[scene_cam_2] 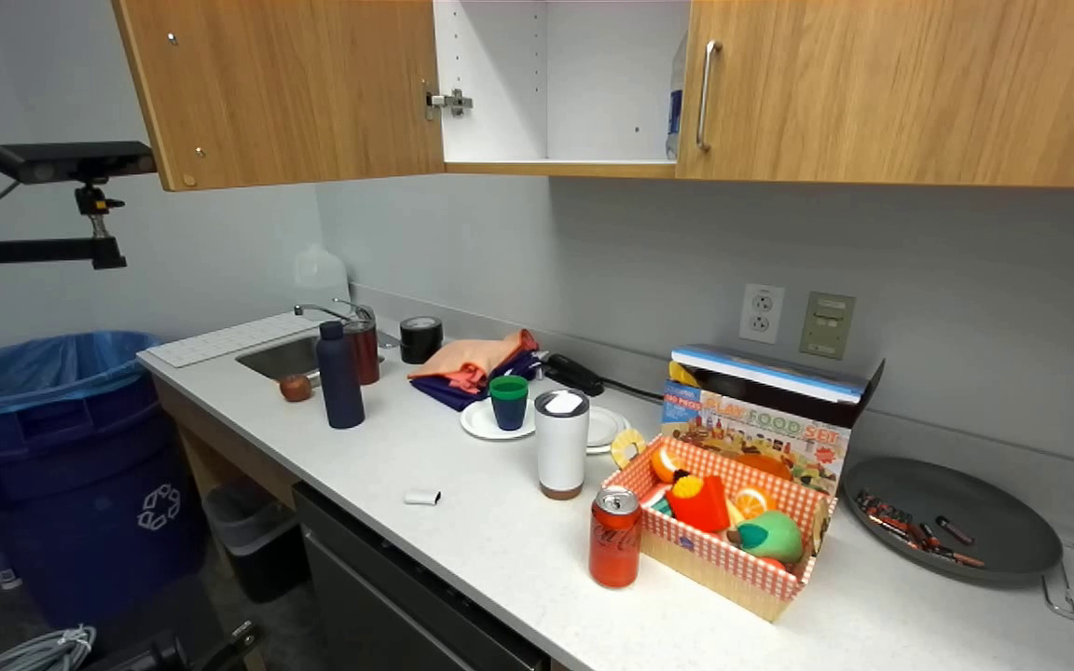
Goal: Open the first overhead cabinet door from the left
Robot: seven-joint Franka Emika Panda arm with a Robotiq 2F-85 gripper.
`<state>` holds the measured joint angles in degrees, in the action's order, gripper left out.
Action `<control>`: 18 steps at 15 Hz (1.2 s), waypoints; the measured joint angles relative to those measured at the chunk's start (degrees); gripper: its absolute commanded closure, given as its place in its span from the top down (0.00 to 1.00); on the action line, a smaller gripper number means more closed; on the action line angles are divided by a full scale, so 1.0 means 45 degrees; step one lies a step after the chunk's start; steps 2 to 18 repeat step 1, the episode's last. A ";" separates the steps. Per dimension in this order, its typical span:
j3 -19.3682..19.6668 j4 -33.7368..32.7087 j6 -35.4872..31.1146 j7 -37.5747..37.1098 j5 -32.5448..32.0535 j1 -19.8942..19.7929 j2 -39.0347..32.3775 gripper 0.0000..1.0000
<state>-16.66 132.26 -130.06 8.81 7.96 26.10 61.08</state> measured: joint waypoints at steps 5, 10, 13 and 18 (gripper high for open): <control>0.0000 0.0000 0.0000 0.0000 0.0000 0.0000 0.0000 1.00; 0.0000 0.0000 0.0000 0.0000 0.0000 0.0000 0.0000 1.00; 0.0000 0.0000 0.0000 0.0000 0.0000 0.0000 0.0000 1.00; 0.0000 0.0000 0.0000 0.0000 0.0000 0.0000 0.0000 1.00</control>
